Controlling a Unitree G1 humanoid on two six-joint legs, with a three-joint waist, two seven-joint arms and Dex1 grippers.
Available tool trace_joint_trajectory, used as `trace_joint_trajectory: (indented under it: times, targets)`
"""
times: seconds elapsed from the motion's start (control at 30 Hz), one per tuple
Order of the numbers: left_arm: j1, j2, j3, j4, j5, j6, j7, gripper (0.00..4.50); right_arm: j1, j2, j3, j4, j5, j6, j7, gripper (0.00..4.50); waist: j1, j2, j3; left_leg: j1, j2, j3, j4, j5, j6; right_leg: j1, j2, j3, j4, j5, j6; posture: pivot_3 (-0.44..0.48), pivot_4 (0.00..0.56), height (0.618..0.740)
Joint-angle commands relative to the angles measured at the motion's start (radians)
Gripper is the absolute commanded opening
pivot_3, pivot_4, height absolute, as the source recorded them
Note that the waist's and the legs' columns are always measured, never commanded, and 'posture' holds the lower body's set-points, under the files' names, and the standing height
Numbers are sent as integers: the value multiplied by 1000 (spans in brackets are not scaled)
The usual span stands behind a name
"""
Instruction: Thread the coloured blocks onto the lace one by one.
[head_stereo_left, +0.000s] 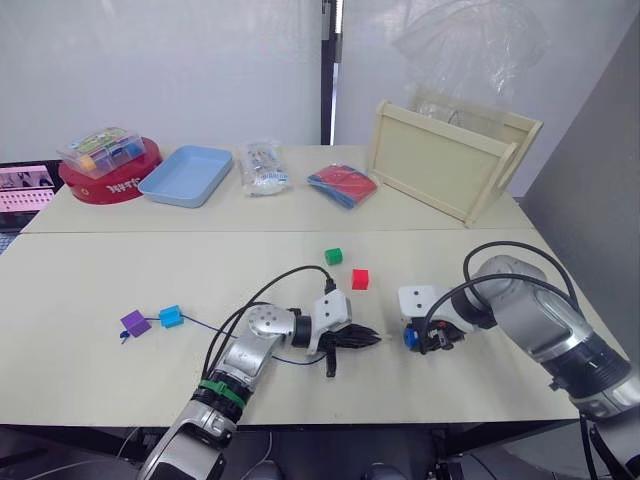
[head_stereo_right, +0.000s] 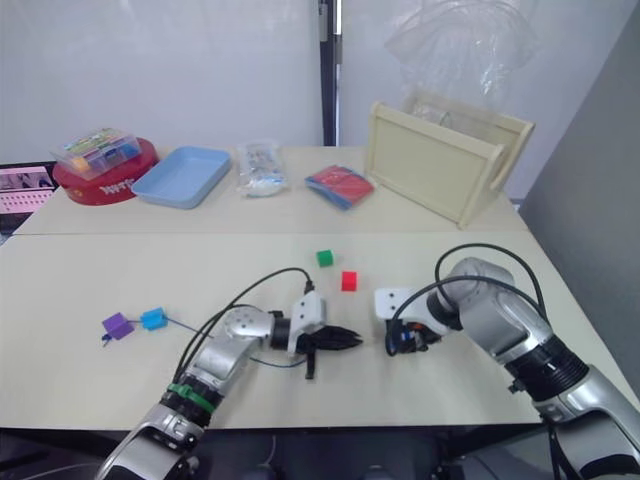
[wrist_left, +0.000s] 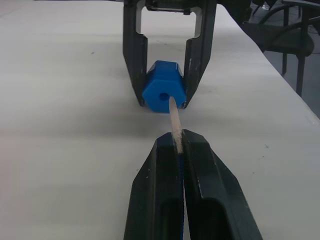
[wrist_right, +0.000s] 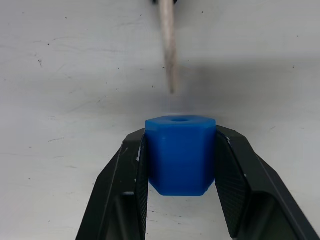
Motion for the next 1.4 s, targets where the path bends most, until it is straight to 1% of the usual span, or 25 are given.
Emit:
trace_joint_trajectory:
  times: [0.03, 0.13, 0.47, 0.7, 0.83, 0.97, 1.1, 1.2, 1.27, 1.33, 1.4]
  targets:
    - [2, -15, -15, -30, 9, -22, 21, 0, 16, -1, -13, -30, 7, 20, -10, 1288, 0, 0, 0, 0, 0, 0, 0, 0, 0, 0, 0, 0, 0, 0, 0, 0, 150, 740]
    - [-2, -21, -29, -14, 30, -50, 41, 0, 25, -3, -15, -43, 10, 29, -15, 1288, 0, 0, 0, 0, 0, 0, 0, 0, 0, 0, 0, 0, 0, 0, 0, 0, 150, 740]
    - [-26, -45, -36, 22, 45, -50, 79, 0, 48, -14, -22, -57, 9, 29, -20, 1288, 1, 0, 0, 0, 0, 0, 0, 0, 0, 0, 0, 0, 0, 0, 0, 0, 150, 740]
    - [-28, -56, -39, 27, 40, -50, 81, 0, 47, -11, -19, -59, 7, 26, -19, 1288, 2, 0, 0, 0, 0, 0, 0, 0, 0, 0, 0, 0, 0, 0, 0, 0, 150, 740]
    - [-20, -71, -69, 29, 53, -56, 72, 0, 47, -7, -19, -64, 9, 30, -22, 1288, 2, 0, 0, 0, 0, 0, 0, 0, 0, 0, 0, 0, 0, 0, 0, 0, 150, 740]
    - [-34, -103, -93, 33, 79, -46, 105, 0, 50, -3, -22, -83, 19, 43, -19, 1288, 4, 0, 0, 0, 0, 0, 0, 0, 0, 0, 0, 0, 0, 0, 0, 0, 150, 740]
    - [-68, -151, -117, 96, 136, -68, 160, 0, 57, 3, -28, -109, 30, 68, -18, 1288, 4, 0, 0, 0, 0, 0, 0, 0, 0, 0, 0, 0, 0, 0, 0, 0, 150, 740]
    - [-79, -163, -126, 113, 146, -80, 150, 0, 63, 13, -33, -143, 49, 107, -13, 1288, 4, 0, 0, 0, 0, 0, 0, 0, 0, 1, 0, 0, 0, 0, 0, 0, 150, 740]
    - [-84, -160, -113, 105, 138, -74, 142, 0, 68, 32, -40, -179, 77, 162, -10, 1288, 7, 0, 0, 0, 0, 0, 0, 0, 0, 1, 0, 0, 0, 0, 0, 0, 150, 740]
    - [-83, -141, -101, 90, 132, -64, 128, 0, 73, 50, -41, -210, 91, 212, -17, 1288, 6, 0, 0, 0, 0, 0, 0, 0, 0, 1, 0, 0, 0, 0, 0, 0, 150, 740]
    - [-74, -112, -91, 68, 124, -48, 101, 0, 79, 53, -36, -210, 83, 224, -34, 1288, 4, 0, 0, 0, 0, 0, 0, 0, 0, 1, 0, 0, 0, 0, 0, 0, 150, 740]
